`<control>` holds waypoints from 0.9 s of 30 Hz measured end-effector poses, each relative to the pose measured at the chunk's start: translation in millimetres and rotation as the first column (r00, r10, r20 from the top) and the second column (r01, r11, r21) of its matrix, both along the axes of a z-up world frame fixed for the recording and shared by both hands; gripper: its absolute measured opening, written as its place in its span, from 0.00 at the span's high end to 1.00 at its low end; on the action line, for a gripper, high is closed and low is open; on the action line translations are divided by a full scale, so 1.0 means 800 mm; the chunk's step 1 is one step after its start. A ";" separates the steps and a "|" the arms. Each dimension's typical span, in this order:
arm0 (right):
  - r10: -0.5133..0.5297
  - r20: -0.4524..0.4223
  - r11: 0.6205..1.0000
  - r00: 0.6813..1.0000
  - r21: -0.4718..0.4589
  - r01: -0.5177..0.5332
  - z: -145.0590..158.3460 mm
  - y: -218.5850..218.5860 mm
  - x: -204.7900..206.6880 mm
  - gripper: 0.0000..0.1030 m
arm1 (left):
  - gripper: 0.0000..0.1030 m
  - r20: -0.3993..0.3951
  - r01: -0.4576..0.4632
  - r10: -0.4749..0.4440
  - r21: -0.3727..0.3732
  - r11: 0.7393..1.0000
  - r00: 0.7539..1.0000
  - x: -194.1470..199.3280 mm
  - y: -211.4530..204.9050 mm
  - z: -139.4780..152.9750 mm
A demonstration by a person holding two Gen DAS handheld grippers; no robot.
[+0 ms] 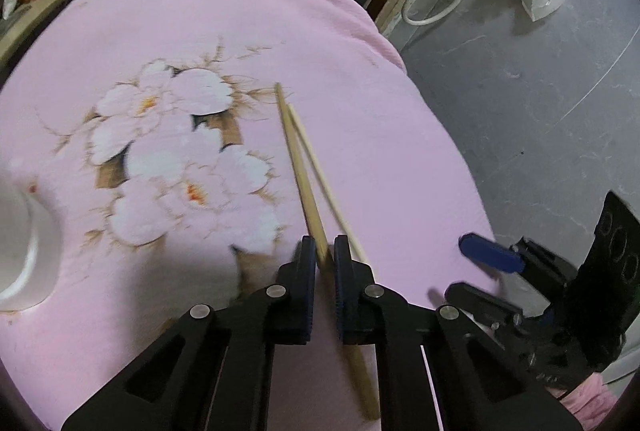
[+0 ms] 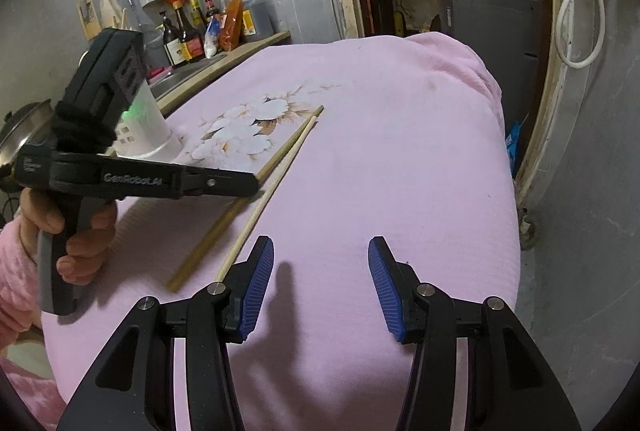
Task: Organize utensils
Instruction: 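Close the left tool on one chopstick while the right tool grasps the other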
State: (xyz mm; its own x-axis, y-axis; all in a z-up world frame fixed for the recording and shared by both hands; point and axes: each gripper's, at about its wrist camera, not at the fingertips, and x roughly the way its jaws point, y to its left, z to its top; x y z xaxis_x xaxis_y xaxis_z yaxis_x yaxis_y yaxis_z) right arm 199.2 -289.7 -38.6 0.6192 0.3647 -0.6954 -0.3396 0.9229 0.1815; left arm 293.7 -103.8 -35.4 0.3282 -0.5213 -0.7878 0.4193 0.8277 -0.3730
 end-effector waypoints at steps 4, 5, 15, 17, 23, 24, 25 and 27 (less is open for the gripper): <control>0.013 -0.004 1.000 1.000 -0.004 -0.013 0.001 0.007 0.008 0.55 | 0.95 0.015 -0.031 0.031 0.028 0.999 0.999 -0.011 0.020 0.004; 0.017 -0.005 1.000 1.000 -0.002 -0.017 0.001 0.009 0.011 0.58 | 0.95 0.020 -0.038 0.038 0.034 0.999 0.999 -0.013 0.021 0.004; 0.079 -0.089 0.995 0.993 0.068 -0.073 -0.003 0.040 0.061 0.77 | 0.95 0.072 -0.108 0.104 0.062 0.992 0.992 -0.043 0.063 0.013; 0.078 -0.095 0.996 0.992 0.055 -0.073 -0.003 0.049 0.073 0.78 | 0.95 0.073 -0.119 0.114 0.067 0.991 0.991 -0.048 0.068 0.014; 0.062 -0.134 0.998 0.989 0.008 -0.061 -0.013 0.068 0.106 0.81 | 0.95 0.056 -0.128 0.124 0.075 0.989 0.991 -0.060 0.074 0.018; 0.055 -0.135 0.998 0.989 -0.005 -0.056 -0.014 0.071 0.111 0.82 | 0.95 0.051 -0.127 0.123 0.075 0.989 0.991 -0.061 0.075 0.019; 0.053 -0.135 0.998 0.989 -0.017 -0.056 -0.014 0.074 0.117 0.82 | 0.95 0.048 -0.125 0.121 0.076 0.989 0.991 -0.063 0.076 0.020; 0.049 -0.136 0.998 0.989 -0.034 -0.054 -0.015 0.078 0.123 0.81 | 0.95 0.045 -0.112 0.108 0.081 0.990 0.993 -0.062 0.079 0.022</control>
State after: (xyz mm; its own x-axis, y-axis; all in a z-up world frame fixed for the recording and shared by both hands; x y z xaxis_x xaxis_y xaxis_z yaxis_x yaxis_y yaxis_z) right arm 297.3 -227.0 -50.4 0.4996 0.3653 -0.7855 -0.3613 0.9120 0.1943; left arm 244.1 -40.6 -18.1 0.4122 -0.4132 -0.8120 0.3371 0.8972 -0.2853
